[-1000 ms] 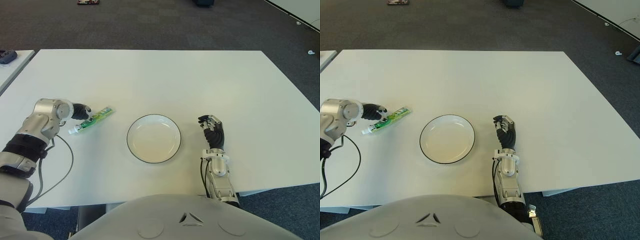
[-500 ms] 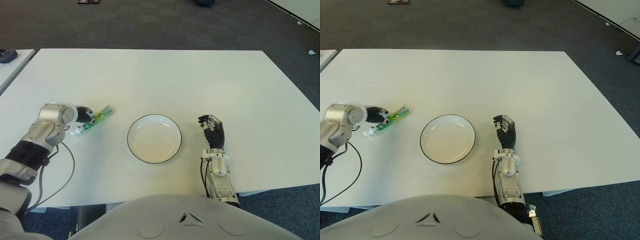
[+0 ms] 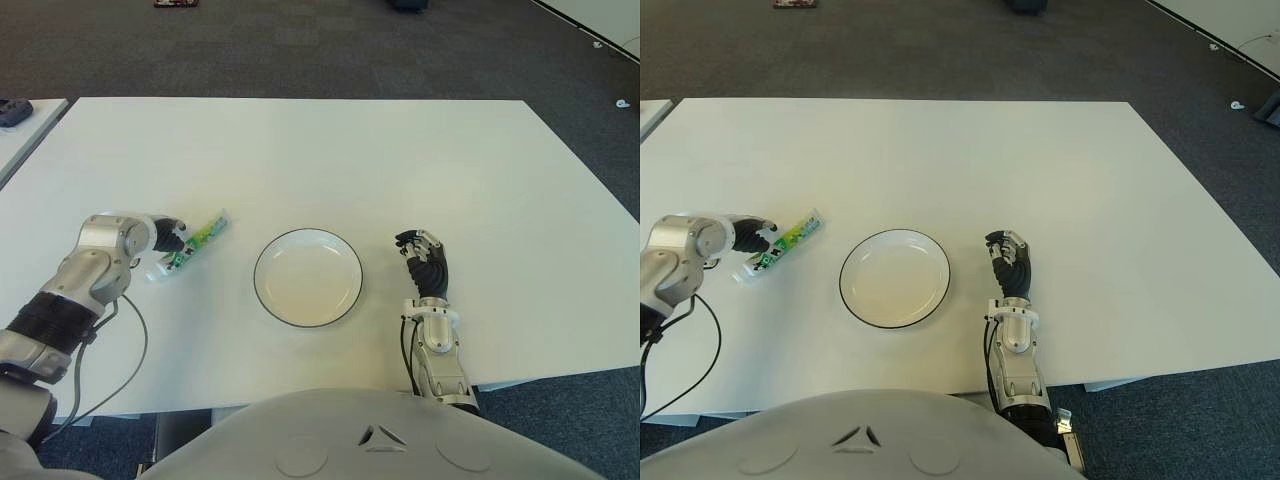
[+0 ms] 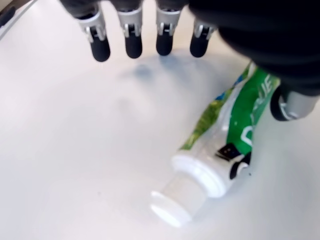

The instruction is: Put the toothpaste on the table into the plate.

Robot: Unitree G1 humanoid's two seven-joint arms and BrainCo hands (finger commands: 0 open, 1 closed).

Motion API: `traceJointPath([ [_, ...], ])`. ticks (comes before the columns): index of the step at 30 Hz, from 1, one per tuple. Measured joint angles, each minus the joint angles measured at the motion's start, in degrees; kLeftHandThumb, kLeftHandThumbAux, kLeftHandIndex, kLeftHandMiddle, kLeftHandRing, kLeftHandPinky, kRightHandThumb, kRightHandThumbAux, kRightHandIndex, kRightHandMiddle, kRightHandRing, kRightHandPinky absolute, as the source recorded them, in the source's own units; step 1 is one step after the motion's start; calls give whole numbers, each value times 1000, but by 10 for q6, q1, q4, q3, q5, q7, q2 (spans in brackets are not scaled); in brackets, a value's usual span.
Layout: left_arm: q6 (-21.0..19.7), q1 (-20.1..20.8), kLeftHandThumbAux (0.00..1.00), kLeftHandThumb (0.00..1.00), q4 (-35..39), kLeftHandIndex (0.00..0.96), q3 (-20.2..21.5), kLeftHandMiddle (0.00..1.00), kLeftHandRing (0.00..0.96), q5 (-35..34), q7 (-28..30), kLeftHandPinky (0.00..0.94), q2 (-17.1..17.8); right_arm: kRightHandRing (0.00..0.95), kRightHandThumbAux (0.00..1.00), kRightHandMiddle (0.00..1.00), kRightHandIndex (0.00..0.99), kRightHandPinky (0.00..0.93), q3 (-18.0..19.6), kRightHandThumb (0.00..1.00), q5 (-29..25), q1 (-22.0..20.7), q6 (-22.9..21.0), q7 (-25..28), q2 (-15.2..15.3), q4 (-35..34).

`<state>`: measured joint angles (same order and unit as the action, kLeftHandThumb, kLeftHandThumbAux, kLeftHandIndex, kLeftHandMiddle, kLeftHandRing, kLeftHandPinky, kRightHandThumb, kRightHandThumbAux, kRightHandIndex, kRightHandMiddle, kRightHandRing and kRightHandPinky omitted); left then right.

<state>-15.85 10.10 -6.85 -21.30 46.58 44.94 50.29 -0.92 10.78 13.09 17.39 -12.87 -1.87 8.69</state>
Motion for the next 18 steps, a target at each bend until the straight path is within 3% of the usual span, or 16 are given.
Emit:
traceJointPath([
  [18, 42, -22, 378, 297, 15, 34, 39, 0, 0, -65, 8, 44, 16, 433, 733, 449, 425, 422, 0, 703, 1, -1, 0, 0, 0, 3],
])
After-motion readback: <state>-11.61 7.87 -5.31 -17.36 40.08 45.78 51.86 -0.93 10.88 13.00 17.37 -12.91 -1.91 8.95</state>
